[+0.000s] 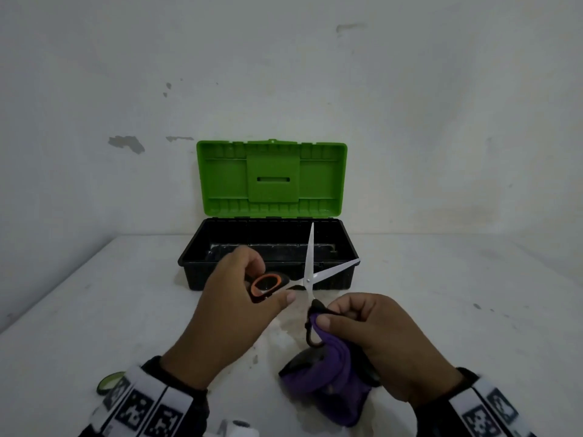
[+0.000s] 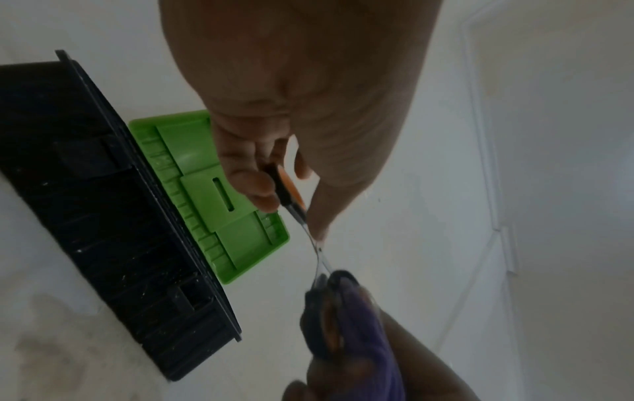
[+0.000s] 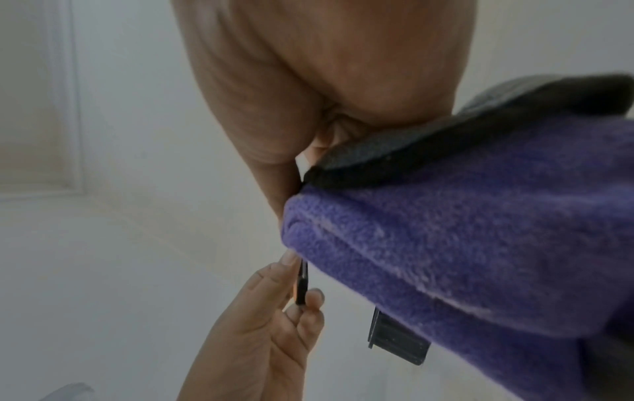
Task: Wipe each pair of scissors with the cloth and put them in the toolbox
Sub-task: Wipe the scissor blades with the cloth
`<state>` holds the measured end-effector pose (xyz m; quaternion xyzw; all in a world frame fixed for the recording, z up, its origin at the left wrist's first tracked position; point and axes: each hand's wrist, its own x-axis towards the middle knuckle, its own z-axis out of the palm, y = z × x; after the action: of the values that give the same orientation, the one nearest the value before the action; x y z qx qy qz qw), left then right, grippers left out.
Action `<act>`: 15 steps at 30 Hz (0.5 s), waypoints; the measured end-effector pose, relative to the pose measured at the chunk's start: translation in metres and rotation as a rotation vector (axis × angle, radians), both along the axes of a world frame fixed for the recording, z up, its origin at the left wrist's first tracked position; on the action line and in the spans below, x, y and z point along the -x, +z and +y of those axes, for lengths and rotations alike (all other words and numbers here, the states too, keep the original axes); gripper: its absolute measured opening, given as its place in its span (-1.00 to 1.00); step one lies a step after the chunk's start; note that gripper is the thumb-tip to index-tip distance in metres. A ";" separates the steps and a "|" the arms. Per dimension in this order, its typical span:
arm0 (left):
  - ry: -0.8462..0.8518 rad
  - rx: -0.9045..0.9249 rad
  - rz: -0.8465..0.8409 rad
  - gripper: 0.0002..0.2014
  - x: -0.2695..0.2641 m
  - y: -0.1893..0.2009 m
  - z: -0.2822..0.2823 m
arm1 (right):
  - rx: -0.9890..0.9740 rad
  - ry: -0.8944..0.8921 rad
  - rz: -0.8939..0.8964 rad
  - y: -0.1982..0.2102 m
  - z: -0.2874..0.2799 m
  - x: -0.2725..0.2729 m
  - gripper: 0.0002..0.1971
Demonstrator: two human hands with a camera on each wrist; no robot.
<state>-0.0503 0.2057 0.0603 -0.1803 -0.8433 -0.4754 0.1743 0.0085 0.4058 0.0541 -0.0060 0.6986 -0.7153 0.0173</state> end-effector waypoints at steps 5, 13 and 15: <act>0.042 -0.097 0.122 -0.70 -0.008 -0.008 0.009 | 0.050 -0.081 0.038 -0.006 -0.015 -0.001 -0.83; -0.039 -0.070 0.082 -0.59 -0.009 -0.014 0.004 | 0.011 -0.103 0.053 -0.009 -0.028 -0.008 -0.88; -0.045 -0.173 0.015 -0.60 -0.009 -0.015 0.007 | 0.018 -0.110 0.063 -0.009 -0.032 -0.008 -0.90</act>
<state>-0.0414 0.2123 0.0456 -0.1870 -0.7935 -0.5488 0.1848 0.0162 0.3742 0.0448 0.0097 0.6916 -0.7208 -0.0441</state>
